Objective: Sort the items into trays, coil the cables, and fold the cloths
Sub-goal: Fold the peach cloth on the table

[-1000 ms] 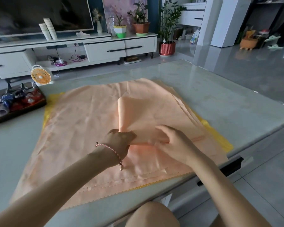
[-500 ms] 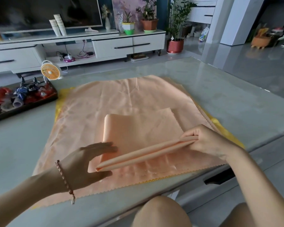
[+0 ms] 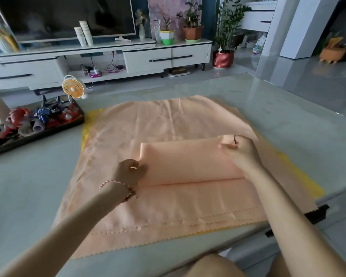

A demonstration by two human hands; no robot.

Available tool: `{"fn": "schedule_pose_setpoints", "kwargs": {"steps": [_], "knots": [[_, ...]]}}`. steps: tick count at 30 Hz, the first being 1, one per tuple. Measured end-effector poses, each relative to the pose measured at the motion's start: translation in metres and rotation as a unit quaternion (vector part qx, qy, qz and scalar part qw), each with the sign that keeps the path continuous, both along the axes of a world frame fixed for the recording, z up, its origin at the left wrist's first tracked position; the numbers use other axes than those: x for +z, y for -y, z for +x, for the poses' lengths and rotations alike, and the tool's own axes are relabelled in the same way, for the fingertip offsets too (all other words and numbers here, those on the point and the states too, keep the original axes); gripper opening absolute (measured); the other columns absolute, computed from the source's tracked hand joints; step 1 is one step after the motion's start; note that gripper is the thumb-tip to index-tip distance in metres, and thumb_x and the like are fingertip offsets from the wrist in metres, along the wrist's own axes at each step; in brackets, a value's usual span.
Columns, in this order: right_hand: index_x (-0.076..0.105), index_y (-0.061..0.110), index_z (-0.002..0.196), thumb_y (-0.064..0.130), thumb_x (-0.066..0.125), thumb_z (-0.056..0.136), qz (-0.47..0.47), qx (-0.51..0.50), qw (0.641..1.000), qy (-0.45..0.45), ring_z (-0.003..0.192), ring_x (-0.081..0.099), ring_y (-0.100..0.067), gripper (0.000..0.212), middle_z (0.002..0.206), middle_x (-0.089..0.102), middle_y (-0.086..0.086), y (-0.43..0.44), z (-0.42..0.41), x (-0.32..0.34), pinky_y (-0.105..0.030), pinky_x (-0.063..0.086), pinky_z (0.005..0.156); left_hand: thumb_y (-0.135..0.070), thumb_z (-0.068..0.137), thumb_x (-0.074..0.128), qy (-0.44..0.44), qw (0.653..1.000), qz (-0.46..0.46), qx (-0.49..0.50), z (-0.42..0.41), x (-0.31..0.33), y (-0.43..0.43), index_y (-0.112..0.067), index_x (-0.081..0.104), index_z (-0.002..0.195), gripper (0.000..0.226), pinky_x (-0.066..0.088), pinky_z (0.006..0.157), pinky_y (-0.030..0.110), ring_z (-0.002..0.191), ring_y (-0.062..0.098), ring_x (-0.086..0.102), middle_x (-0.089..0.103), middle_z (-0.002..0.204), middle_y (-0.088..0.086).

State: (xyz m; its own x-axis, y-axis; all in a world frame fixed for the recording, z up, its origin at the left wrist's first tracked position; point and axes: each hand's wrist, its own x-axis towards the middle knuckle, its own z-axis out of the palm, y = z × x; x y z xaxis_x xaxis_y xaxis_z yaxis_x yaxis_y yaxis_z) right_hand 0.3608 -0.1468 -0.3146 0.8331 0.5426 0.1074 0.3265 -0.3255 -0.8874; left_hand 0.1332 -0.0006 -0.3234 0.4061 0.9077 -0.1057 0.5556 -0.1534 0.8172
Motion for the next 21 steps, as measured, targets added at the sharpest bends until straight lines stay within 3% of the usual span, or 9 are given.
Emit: {"fn": "schedule_pose_setpoints", "kwargs": {"steps": [4, 7, 10, 12, 14, 17, 19, 21], "knots": [[0.057, 0.011, 0.091, 0.024, 0.061, 0.087, -0.126, -0.034, 0.987, 0.093, 0.089, 0.056, -0.03, 0.014, 0.097, 0.063, -0.013, -0.011, 0.002, -0.012, -0.029, 0.035, 0.067, -0.019, 0.086, 0.06, -0.066, 0.996, 0.044, 0.051, 0.015, -0.002, 0.001, -0.016, 0.049, 0.079, 0.013, 0.036, 0.068, 0.027, 0.073, 0.023, 0.045, 0.043, 0.072, -0.001], [0.054, 0.008, 0.109, 0.03, 0.056, 0.091, -0.184, -0.05, 0.967, 0.167, 0.102, 0.058, -0.035, 0.029, 0.109, 0.064, -0.016, -0.018, -0.003, -0.012, -0.034, 0.038, 0.07, -0.019, 0.086, 0.054, -0.097, 0.991, 0.059, 0.063, 0.015, -0.004, 0.01, -0.018, 0.041, 0.095, 0.016, 0.041, 0.07, 0.031, 0.075, 0.023, 0.045, 0.037, 0.068, -0.006], [0.05, 0.007, 0.112, 0.032, 0.055, 0.092, -0.232, -0.065, 0.942, 0.235, 0.103, 0.056, -0.033, 0.033, 0.11, 0.061, -0.016, -0.021, -0.009, -0.011, -0.034, 0.037, 0.069, -0.019, 0.084, 0.049, -0.172, 0.976, 0.133, 0.029, 0.014, 0.004, 0.026, -0.023, 0.034, 0.12, 0.04, 0.039, 0.066, 0.029, 0.073, 0.023, 0.044, 0.039, 0.078, -0.005], [0.047, 0.006, 0.117, 0.03, 0.055, 0.093, -0.262, -0.073, 0.923, 0.273, 0.108, 0.052, -0.033, 0.035, 0.114, 0.055, -0.016, -0.024, -0.014, -0.009, -0.037, 0.039, 0.078, -0.019, 0.082, 0.049, -0.242, 0.95, 0.195, -0.016, 0.015, 0.008, 0.035, -0.031, 0.018, 0.139, 0.065, 0.034, 0.073, 0.027, 0.087, 0.024, 0.042, 0.033, 0.098, 0.0], [0.045, 0.008, 0.121, 0.024, 0.054, 0.093, -0.277, -0.071, 0.903, 0.321, 0.11, 0.047, -0.032, 0.034, 0.118, 0.051, -0.015, -0.027, -0.021, -0.006, -0.037, 0.035, 0.086, -0.019, 0.082, 0.049, -0.274, 0.933, 0.229, -0.042, 0.018, 0.011, 0.038, -0.034, 0.016, 0.143, 0.07, 0.031, 0.086, 0.029, 0.109, 0.026, 0.038, 0.032, 0.114, 0.004], [0.046, 0.009, 0.127, 0.008, 0.058, 0.084, -0.25, -0.076, 0.89, 0.374, 0.115, 0.042, -0.034, 0.044, 0.125, 0.046, -0.015, -0.032, -0.031, 0.0, -0.038, 0.028, 0.092, -0.022, 0.086, 0.047, -0.247, 0.937, 0.241, -0.048, 0.016, 0.011, 0.032, -0.029, 0.034, 0.137, 0.053, 0.025, 0.098, 0.031, 0.123, 0.025, 0.027, 0.029, 0.134, 0.005], [0.051, 0.006, 0.126, 0.0, 0.058, 0.077, -0.186, -0.032, 0.892, 0.411, 0.117, 0.045, -0.036, 0.05, 0.128, 0.048, -0.018, -0.038, -0.044, 0.005, -0.042, 0.03, 0.099, -0.027, 0.091, 0.043, -0.227, 0.938, 0.254, -0.065, 0.013, 0.005, 0.027, -0.028, 0.031, 0.141, 0.051, 0.019, 0.106, 0.032, 0.135, 0.022, 0.016, 0.016, 0.15, 0.005], [0.059, 0.002, 0.119, -0.003, 0.059, 0.078, -0.086, 0.093, 0.892, 0.434, 0.112, 0.053, -0.037, 0.042, 0.121, 0.057, -0.019, -0.047, -0.064, 0.003, -0.042, 0.04, 0.098, -0.032, 0.097, 0.033, -0.241, 0.924, 0.272, -0.121, 0.011, -0.004, 0.023, -0.028, 0.02, 0.147, 0.052, 0.004, 0.113, 0.035, 0.143, 0.018, -0.002, -0.004, 0.157, 0.0]]}}
